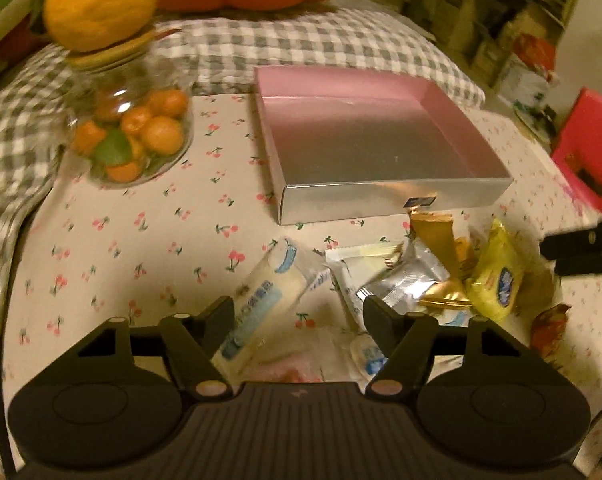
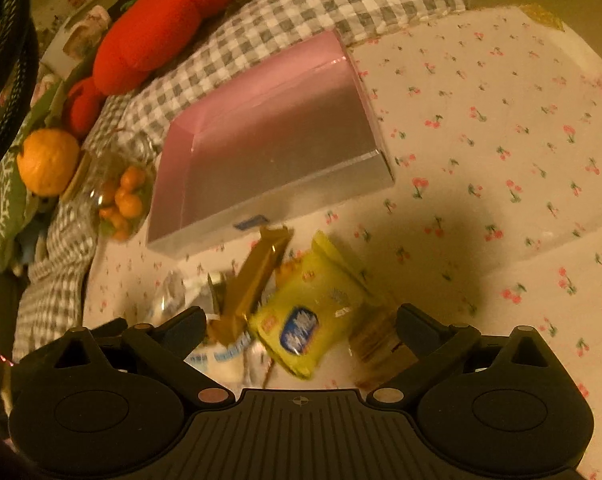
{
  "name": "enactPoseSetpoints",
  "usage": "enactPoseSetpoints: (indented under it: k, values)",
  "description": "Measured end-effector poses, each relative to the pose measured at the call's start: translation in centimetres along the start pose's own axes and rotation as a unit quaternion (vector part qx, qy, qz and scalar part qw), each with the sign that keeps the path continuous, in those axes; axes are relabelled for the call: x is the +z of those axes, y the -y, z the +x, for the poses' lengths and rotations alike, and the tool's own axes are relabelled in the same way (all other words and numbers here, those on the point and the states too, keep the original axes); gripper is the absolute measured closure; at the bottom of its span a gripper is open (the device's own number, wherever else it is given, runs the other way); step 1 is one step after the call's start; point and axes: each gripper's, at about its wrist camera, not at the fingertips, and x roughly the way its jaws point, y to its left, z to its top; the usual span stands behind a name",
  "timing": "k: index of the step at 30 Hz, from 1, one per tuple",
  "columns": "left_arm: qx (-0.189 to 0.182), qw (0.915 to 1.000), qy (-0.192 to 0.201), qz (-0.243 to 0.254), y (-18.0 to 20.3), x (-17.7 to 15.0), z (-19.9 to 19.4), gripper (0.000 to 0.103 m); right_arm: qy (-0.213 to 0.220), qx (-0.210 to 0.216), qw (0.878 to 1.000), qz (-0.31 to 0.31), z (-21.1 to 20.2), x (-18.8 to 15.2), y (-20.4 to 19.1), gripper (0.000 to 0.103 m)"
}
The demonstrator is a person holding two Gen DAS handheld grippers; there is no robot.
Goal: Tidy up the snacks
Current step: 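Grasp the white milk-bread packet with left tool while right tool grasps yellow biscuit packet, then carry white packet with left tool while right tool carries yellow packet into the box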
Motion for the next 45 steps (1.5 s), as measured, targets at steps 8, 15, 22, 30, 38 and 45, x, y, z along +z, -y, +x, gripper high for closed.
enactPoseSetpoints:
  k: [8, 15, 22, 30, 38, 45]
  values:
    - [0.011, 0.9995, -0.025, 0.017, -0.7, 0.5, 1.4, 0.050, 0.001, 0.017, 1.000, 0.012, 0.6, 0.9, -1.1, 0.015]
    - [0.033, 0.9981, -0.043, 0.027, -1.1, 0.3, 2.4, 0.051, -0.035, -0.032, 0.999, 0.017, 2.6, 0.1, -0.7, 0.017]
    - [0.047, 0.9970, -0.051, 0.036, -1.3, -0.2, 2.8, 0.051, -0.028, -0.046, 0.998, 0.022, 4.0, -0.2, -0.5, 0.026]
    - [0.052, 0.9975, -0.043, 0.022, -1.6, -0.3, 2.5, 0.065, -0.006, -0.069, 0.998, 0.007, 4.4, -0.6, -0.6, 0.053]
    - [0.046, 0.9980, -0.044, -0.004, -1.9, -0.4, 1.9, 0.079, 0.005, -0.058, 0.998, 0.017, 3.7, -0.4, -0.3, 0.054]
    - [0.034, 0.9981, -0.038, -0.035, -2.0, -0.3, 1.2, 0.083, 0.022, -0.038, 0.999, 0.022, 2.3, 0.1, -0.6, 0.054]
